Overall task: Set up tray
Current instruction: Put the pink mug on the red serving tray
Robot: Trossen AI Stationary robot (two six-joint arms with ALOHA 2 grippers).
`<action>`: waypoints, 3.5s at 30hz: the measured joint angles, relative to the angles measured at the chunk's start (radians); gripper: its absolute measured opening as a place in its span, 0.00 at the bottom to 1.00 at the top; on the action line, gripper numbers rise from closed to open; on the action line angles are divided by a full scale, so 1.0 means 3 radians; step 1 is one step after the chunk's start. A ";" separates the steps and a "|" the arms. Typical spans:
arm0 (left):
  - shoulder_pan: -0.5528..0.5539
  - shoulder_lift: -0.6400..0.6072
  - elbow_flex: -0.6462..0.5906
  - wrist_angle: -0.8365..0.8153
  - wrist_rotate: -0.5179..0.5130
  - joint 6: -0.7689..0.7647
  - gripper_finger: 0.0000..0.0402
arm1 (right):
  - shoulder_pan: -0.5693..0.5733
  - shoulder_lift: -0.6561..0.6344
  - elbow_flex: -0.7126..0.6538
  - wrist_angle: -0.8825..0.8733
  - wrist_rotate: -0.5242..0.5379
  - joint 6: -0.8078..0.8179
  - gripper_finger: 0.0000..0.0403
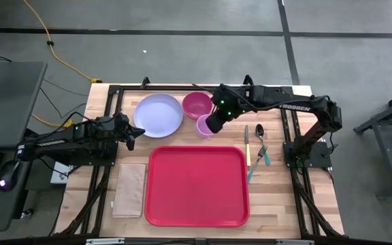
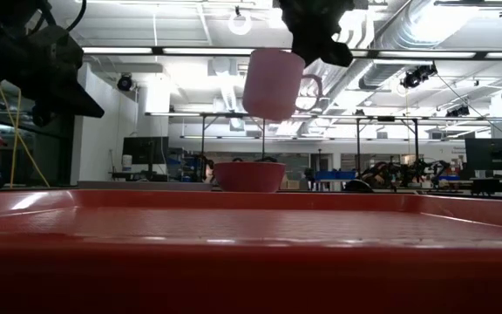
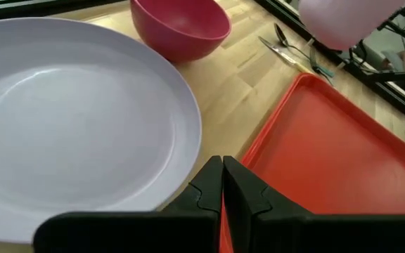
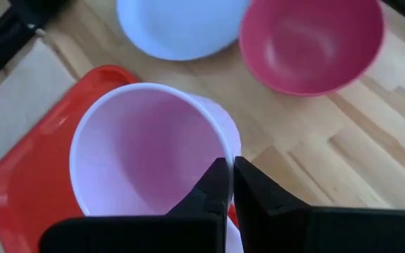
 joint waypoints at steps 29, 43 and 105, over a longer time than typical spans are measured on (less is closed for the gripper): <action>-0.0001 0.0000 0.0000 -0.0261 0.0453 -0.0147 0.11 | 0.0416 0.1515 0.1899 -0.0305 -0.0365 -0.0415 0.00; -0.0001 0.0000 0.0000 -0.0261 0.0521 -0.0174 0.11 | 0.0442 0.1851 0.2222 -0.0337 -0.0529 -0.0502 0.00; -0.0001 0.0001 -0.0001 0.0701 0.1479 -0.1540 0.11 | 0.0547 0.2352 0.1806 0.0381 -0.0648 -0.0589 0.00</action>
